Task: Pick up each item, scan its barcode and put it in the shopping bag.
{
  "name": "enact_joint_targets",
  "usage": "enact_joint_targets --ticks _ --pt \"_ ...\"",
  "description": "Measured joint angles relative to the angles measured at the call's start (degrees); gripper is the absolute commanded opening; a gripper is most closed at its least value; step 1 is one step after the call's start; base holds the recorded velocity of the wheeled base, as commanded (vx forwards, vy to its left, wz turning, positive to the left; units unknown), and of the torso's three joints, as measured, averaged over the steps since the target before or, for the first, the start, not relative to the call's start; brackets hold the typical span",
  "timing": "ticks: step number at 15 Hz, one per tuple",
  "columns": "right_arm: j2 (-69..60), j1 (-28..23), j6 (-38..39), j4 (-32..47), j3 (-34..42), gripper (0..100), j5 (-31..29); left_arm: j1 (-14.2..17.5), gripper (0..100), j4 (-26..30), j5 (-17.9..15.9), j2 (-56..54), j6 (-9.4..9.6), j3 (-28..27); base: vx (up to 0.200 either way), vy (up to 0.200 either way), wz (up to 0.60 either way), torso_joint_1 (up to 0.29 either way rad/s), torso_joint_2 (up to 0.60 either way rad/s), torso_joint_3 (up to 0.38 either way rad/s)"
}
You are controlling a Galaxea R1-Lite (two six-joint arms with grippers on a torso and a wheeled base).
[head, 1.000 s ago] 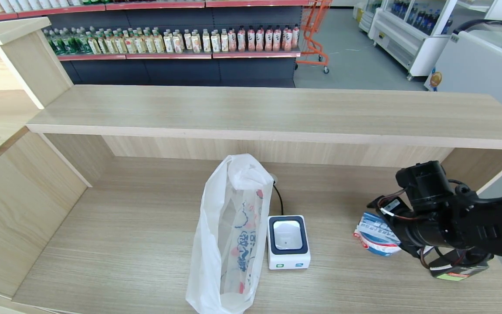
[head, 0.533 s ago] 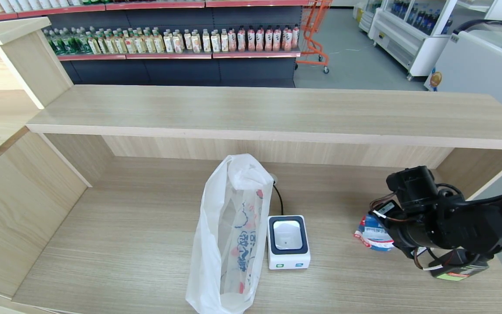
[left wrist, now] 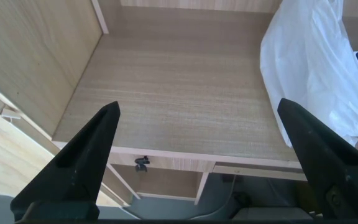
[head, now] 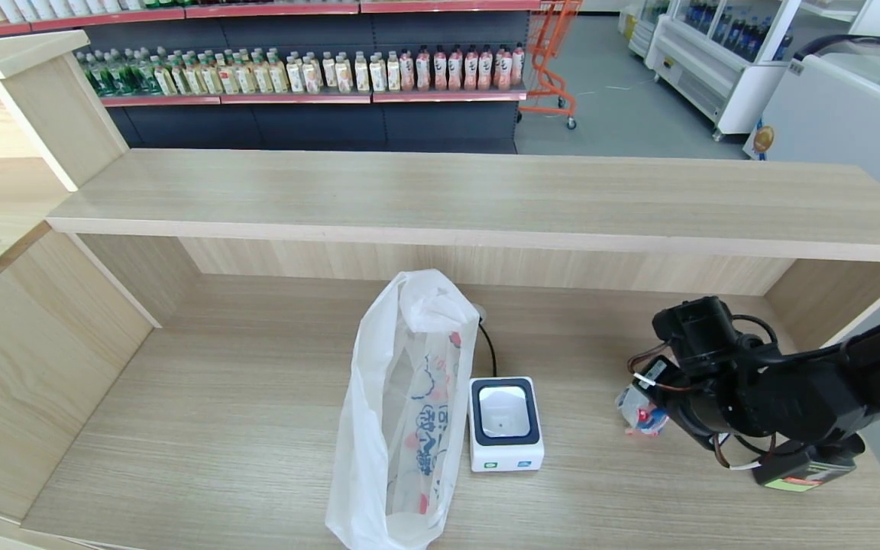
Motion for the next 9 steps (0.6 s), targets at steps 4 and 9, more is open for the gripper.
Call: enact_joint_targets --ticks 4,9 --pt "-4.7 3.2 -5.8 0.1 1.2 0 5.6 0.0 100 0.0 0.0 0.0 0.0 0.0 0.0 0.0 0.0 0.0 0.0 0.0" --pt "-20.5 2.1 -18.6 -0.3 4.9 0 49.7 0.0 100 0.0 0.0 0.0 -0.02 0.0 0.0 0.0 0.0 0.0 0.0 0.0"
